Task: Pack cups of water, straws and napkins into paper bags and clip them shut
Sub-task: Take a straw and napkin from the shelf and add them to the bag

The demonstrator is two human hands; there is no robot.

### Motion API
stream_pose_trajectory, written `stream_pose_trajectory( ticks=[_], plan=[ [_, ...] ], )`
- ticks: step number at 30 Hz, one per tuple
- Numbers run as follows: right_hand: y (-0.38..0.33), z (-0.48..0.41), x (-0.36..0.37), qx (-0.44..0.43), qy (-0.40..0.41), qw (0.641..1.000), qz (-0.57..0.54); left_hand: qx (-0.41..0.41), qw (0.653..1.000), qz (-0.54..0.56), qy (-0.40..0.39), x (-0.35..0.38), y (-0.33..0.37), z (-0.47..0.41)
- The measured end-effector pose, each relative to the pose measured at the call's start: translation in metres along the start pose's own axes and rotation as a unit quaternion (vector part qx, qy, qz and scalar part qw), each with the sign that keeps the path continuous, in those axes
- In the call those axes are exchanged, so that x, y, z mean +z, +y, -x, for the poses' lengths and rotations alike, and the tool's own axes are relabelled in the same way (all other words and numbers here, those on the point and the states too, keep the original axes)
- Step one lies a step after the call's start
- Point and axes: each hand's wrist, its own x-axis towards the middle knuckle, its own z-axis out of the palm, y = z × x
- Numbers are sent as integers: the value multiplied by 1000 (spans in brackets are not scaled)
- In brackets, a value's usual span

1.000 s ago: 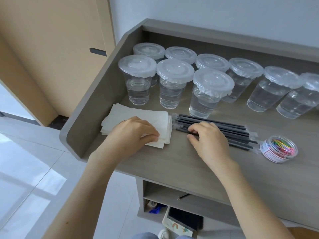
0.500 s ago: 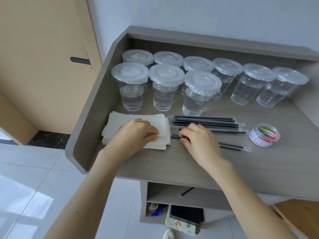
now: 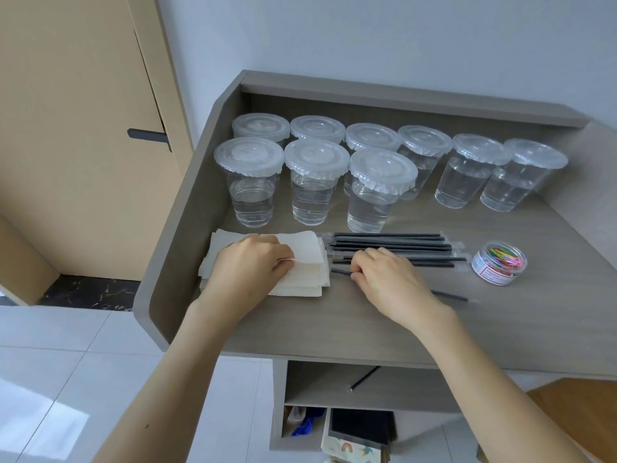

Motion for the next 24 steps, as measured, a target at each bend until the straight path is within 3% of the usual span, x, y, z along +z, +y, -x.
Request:
stream_pose_trajectory(
  ticks=[6, 13, 24],
  plan=[
    [1, 7, -4, 1, 127, 991, -49, 0, 997, 2, 74, -14, 11, 1],
    [-5, 35, -11, 67, 225, 971, -54, 20, 994, 25, 103, -18, 14, 11],
    [-9, 115, -26, 149, 222, 952, -147, 74, 987, 95, 110, -12, 70, 24]
  ],
)
